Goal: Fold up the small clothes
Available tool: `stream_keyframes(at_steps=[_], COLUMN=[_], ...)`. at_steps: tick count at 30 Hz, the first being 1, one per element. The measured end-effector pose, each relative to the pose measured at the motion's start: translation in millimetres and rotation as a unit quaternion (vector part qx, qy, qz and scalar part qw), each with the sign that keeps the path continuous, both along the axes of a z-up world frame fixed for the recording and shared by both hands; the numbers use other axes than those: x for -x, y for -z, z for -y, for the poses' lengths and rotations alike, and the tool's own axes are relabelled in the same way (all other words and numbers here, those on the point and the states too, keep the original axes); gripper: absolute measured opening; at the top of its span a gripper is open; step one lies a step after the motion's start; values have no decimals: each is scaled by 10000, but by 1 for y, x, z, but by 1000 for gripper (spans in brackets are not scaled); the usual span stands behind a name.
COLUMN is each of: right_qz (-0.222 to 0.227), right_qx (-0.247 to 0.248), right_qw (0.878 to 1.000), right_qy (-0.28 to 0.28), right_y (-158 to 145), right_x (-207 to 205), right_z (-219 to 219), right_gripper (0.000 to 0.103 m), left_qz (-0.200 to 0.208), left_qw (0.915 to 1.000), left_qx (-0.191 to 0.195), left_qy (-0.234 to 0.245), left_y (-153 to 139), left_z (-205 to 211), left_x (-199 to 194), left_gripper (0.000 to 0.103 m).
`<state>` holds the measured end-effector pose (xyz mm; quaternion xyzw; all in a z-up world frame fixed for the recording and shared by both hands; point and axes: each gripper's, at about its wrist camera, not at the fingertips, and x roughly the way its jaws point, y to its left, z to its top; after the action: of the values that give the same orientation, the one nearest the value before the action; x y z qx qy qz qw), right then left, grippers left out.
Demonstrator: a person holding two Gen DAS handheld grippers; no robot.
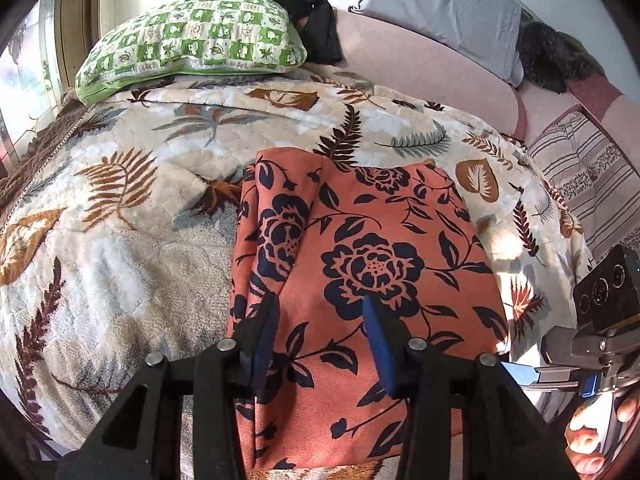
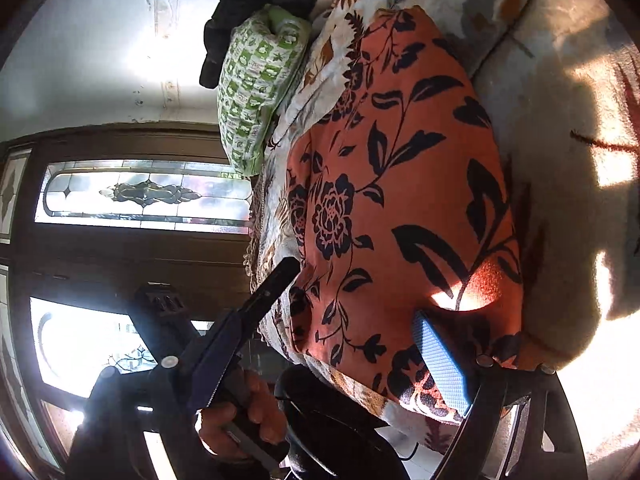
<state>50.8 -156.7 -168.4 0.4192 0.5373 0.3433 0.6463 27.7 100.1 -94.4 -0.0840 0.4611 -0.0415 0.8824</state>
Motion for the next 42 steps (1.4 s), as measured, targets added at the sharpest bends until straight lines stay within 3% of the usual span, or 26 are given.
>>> stream_keyframes(at_steps=[2, 3, 8, 11, 14, 18, 20, 21, 22, 23, 24, 25, 26, 28, 30, 33, 38, 40, 42], right_qz=[-47, -83, 22, -41, -56, -106, -133, -137, -145, -158, -163, -163, -157, -140, -145, -120, -10, 121, 233], right_qx=[28, -10, 40, 3, -36, -158, -199, -200, -200, -201, -222, -244, -230, -197, -182, -153, 3, -23, -5], right_qw=[10000, 9999, 10000, 10000, 10000, 9998, 9997, 9997, 9997, 9997, 9996, 9996, 9996, 9997, 9997, 9998, 10000, 9999, 9994], right_qy=[72, 112, 24, 31, 2, 7, 26, 21, 13, 7, -5, -22, -31, -22, 6, 69, 48, 91, 244], right_y=[4, 7, 3, 7, 11, 14, 16, 17, 18, 19, 19, 19, 19, 18, 20, 17, 3, -6, -13], right_x=[1, 2, 5, 4, 4, 3, 3, 2, 2, 1, 1, 1, 1, 2, 2, 6, 13, 16, 17], right_z=[0, 2, 5, 8, 11, 14, 14, 14, 14, 14, 14, 14, 15, 14, 14, 15, 13, 17, 23], right_gripper=[90, 90, 90, 90, 90, 90, 90, 90, 90, 90, 90, 90, 90, 90, 90, 90, 90, 90, 90], left_qz=[-572, -594, -159, -33, -140, -215, -282, -401, -563, -737, -823, -796, -754, -604, -468, -184, 211, 234, -148], left_qw=[9984, 9982, 9997, 9995, 9991, 9931, 9918, 9937, 9959, 9954, 9928, 9904, 9908, 9949, 9973, 9986, 9966, 9961, 9985], left_qx=[14, 41, 181, 319, 392, 1048, 1016, 804, 538, 555, 861, 1129, 1126, 791, 541, 500, 763, 794, 467], left_qy=[-19, -34, 1, 68, 75, 485, 716, 673, 468, 257, 102, 31, 10, 140, 166, 39, 219, 290, 244], left_y=[27, 36, 0, -16, -16, -15, -7, 3, 17, 31, 40, 41, 37, 27, 18, 1, -23, -17, 11], left_z=[-5, -9, -10, -14, -20, -18, -8, -8, -15, -27, -40, -48, -48, -38, -31, -25, -13, -7, -3], left_x=[-9, -9, -7, -27, -60, -84, -94, -101, -110, -118, -122, -122, -120, -113, -104, -81, -26, -9, -5], left_gripper=[48, 49, 49, 49, 49, 48, 48, 48, 45, 33, 25, 24, 24, 25, 31, 58, 62, 68, 68])
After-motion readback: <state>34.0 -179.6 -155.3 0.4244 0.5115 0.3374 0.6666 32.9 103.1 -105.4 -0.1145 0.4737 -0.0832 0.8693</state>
